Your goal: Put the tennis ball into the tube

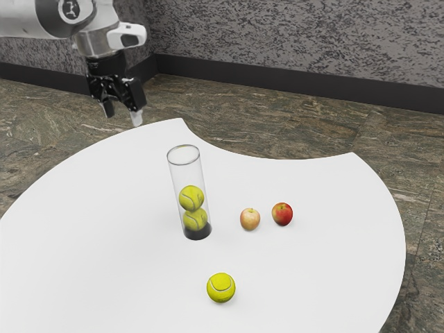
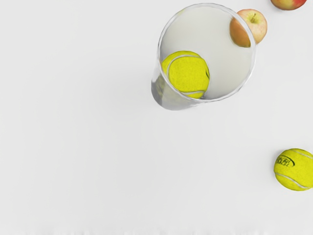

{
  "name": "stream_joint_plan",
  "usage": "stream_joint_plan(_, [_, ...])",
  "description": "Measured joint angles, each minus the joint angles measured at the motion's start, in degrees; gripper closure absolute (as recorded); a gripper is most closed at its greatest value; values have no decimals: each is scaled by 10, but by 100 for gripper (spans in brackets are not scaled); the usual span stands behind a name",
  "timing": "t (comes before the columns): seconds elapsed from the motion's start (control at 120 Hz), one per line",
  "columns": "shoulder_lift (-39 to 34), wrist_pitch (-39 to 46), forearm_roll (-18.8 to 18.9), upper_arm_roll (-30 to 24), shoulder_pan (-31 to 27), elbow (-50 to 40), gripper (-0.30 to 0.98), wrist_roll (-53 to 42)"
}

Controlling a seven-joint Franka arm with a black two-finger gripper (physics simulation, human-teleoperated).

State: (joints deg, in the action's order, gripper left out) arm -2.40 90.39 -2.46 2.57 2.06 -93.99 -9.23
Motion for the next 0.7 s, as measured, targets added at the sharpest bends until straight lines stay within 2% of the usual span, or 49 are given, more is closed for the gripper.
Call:
stream_joint_plan(0.2, [-50,59,-6,-47,36,-136,0,9])
stream_joint_plan(0.7, [-14,188,-12,-119,46,-260,0,62])
